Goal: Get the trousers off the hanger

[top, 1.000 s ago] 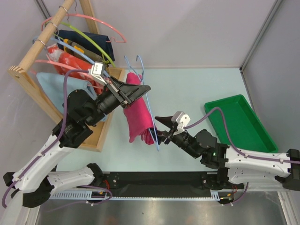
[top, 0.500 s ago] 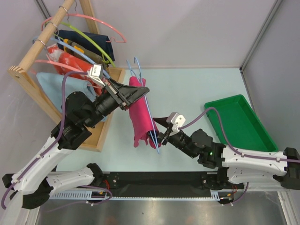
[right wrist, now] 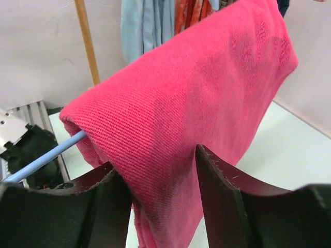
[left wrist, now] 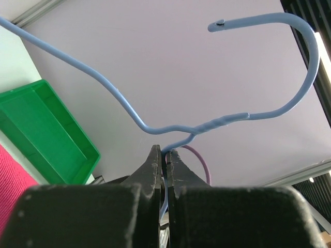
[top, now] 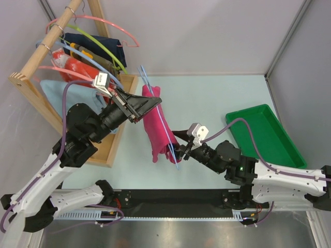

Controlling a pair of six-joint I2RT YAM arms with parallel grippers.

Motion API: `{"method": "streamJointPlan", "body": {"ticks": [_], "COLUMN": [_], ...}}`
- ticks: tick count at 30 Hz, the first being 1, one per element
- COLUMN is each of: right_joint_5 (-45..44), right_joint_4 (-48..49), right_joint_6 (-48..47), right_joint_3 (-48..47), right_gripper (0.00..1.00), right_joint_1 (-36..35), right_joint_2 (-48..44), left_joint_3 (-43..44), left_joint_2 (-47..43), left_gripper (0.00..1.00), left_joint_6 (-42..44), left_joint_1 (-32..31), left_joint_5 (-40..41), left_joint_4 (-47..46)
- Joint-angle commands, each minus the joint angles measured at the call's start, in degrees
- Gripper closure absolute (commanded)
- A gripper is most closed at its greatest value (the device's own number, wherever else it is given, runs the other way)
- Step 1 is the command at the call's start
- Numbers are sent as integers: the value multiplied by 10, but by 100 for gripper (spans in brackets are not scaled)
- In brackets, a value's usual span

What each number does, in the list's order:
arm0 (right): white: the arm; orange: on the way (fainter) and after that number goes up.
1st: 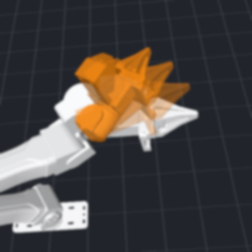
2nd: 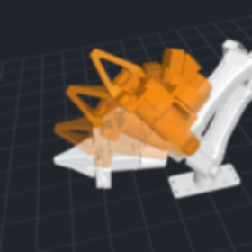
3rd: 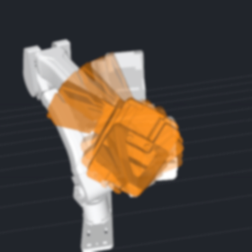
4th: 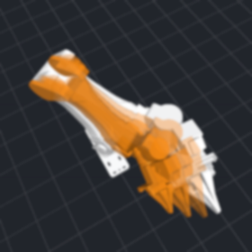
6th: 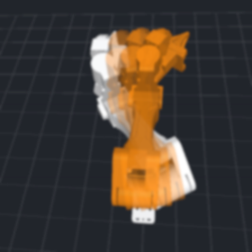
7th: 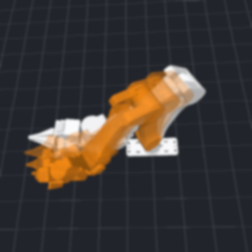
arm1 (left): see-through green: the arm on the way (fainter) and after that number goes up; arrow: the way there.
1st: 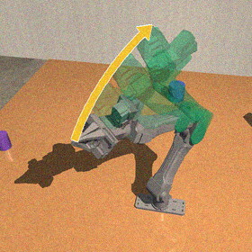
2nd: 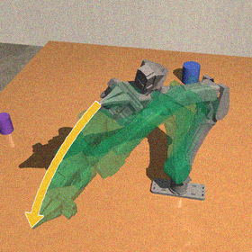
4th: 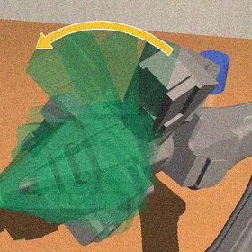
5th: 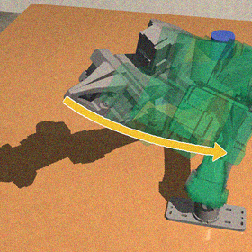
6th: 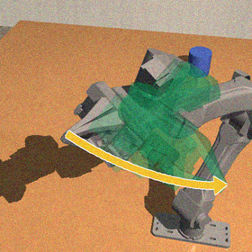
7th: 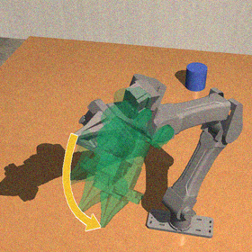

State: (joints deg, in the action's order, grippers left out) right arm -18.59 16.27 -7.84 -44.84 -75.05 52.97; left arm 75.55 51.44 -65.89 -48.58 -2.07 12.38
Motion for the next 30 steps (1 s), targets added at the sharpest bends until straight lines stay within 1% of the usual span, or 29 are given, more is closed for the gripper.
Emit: {"method": "streamJointPlan", "body": {"ticks": [1, 4, 6, 8, 10, 11, 13, 14, 15, 16, 20, 21, 22, 23, 25, 30], "right_joint_5": [38, 66, 57, 70, 93, 98, 99, 103, 108, 127, 169, 174, 180, 198, 206, 245], "right_joint_4": [-56, -97, -109, -113, -119, -137, -159, -185, -192, -198, -245, -251, -259, -262, -266, -273], "right_joint_6": [-12, -21, -24, -32, -38, -40, -46, -46, -46, -46, -43, -41, -42, -44, -46, -49], "right_joint_3": [-46, -68, -80, -92, -102, -117, -136, -142, -152, -155, -183, -189, -191, -192, -196, -203], "right_gripper": [45, 46, 51, 55, 55, 55, 61, 69, 73, 75, 74, 72, 65, 62, 59, 59], "right_joint_1": [9, 22, 26, 27, 27, 27, 27, 26, 26, 25, 26, 26, 26, 25, 26, 27], "right_joint_2": [-23, -24, -23, -23, -23, -22, -18, -17, -19, -21, -23, -23, -24, -24, -23, -26], "left_joint_3": [28, 43, 46, 46, 49, 52, 66, 71, 75, 82, 99, 101, 102, 103, 104, 113], "left_joint_2": [-15, -8, -6, -8, -10, -9, -7, -8, -7, -7, -3, -4, -2, 0, 2, 13], "left_gripper": [100, 100, 100, 99, 100, 100, 99, 99, 100, 100, 100, 99, 100, 99, 100, 99], "left_joint_6": [16, 9, -5, -13, -20, -21, -27, -29, -33, -35, -49, -57, -63, -68, -84, -102], "left_joint_1": [1, 1, 1, 1, 1, 3, 6, 7, 9, 9, 12, 12, 12, 12, 12, 13], "left_joint_5": [-25, -49, -68, -76, -86, -91, -108, -113, -116, -118, -133, -136, -138, -143, -150, -174], "left_joint_4": [-68, -62, -64, -66, -62, -56, -49, -40, -38, -36, -18, -19, -19, -19, -26, -25]}}
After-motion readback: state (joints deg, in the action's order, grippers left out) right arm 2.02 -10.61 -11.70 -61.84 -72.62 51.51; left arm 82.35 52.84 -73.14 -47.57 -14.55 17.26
